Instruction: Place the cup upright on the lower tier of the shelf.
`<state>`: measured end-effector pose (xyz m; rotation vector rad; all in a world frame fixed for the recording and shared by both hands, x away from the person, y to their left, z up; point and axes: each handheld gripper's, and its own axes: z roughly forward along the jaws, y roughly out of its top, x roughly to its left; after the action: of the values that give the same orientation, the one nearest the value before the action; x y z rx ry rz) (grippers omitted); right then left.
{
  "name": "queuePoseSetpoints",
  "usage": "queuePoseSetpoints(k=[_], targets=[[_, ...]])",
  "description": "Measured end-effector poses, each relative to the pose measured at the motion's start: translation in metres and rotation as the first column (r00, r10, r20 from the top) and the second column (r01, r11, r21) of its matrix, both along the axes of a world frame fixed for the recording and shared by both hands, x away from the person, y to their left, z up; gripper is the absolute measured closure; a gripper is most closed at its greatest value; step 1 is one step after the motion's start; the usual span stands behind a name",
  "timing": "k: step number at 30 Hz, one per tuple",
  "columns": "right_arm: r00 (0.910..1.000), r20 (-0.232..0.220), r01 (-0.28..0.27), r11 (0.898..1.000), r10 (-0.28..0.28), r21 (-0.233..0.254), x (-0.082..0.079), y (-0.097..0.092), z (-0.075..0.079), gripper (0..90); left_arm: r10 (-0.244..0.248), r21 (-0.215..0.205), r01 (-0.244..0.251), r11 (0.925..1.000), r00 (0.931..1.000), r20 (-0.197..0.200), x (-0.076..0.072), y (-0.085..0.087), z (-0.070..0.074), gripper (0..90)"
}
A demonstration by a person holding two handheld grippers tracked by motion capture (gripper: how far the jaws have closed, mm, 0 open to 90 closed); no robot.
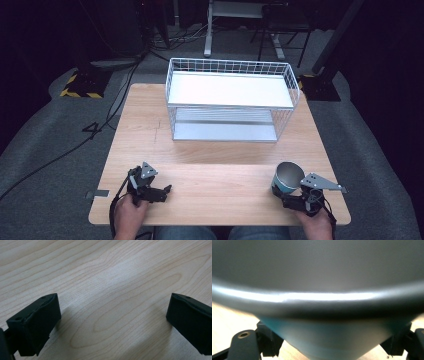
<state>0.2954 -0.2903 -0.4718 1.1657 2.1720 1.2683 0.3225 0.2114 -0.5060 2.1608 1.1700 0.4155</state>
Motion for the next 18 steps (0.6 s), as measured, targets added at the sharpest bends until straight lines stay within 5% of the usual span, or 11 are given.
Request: queuePoseSetpoints(k=[18], targets=[[0.9986, 0.012, -0.052, 0.998, 0.052, 0.019, 0.024, 0.021, 0.031, 21.2, 0.003, 0.000, -0.003, 1.0000, 1.0000, 0.000, 0.000, 0.000, 0.000, 0.0]])
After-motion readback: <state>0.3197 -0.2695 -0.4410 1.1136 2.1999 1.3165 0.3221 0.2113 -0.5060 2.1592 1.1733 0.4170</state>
